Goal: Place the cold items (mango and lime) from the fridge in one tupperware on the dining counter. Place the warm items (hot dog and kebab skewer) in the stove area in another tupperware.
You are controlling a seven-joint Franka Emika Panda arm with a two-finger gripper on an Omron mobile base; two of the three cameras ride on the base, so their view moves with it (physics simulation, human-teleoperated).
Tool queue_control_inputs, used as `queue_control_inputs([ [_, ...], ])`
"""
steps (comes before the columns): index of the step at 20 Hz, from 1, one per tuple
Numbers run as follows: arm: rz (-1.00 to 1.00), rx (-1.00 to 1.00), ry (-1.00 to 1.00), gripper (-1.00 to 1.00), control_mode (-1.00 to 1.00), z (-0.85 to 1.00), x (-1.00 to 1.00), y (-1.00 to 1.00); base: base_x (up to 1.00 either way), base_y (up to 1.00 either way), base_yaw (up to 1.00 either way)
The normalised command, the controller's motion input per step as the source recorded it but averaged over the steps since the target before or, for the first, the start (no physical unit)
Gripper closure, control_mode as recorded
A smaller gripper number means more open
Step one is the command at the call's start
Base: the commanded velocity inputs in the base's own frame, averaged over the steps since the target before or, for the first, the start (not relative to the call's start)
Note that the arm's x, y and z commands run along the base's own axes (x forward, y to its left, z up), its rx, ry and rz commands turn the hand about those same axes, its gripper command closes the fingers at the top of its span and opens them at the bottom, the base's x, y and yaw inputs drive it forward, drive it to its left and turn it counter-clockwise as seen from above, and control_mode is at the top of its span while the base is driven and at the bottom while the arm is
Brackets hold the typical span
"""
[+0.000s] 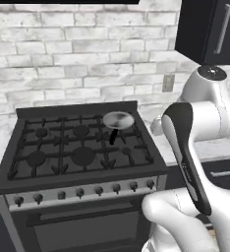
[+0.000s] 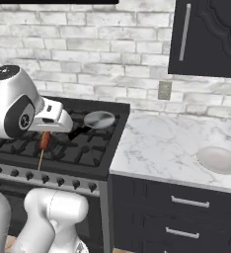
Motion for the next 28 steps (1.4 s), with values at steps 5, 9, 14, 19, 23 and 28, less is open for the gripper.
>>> queue_control_inputs([
  [5,0.0,0.0,0.0,1.0,1.0,0.0,0.0,0.0,-0.75,0.37,0.66],
  [9,0.0,0.0,0.0,1.0,1.0,0.0,0.0,0.0,-0.78,0.33,1.0],
  [14,0.0,0.0,0.0,1.0,1.0,0.0,0.0,0.0,-0.82,0.37,1.0],
  [19,0.0,0.0,0.0,1.0,1.0,0.0,0.0,0.0,-0.69,0.5,0.88],
  [23,0.0,0.0,0.0,1.0,1.0,0.0,0.0,0.0,0.07,0.73,0.57],
  [28,0.0,0.0,0.0,1.0,1.0,0.0,0.0,0.0,0.87,0.59,0.32],
])
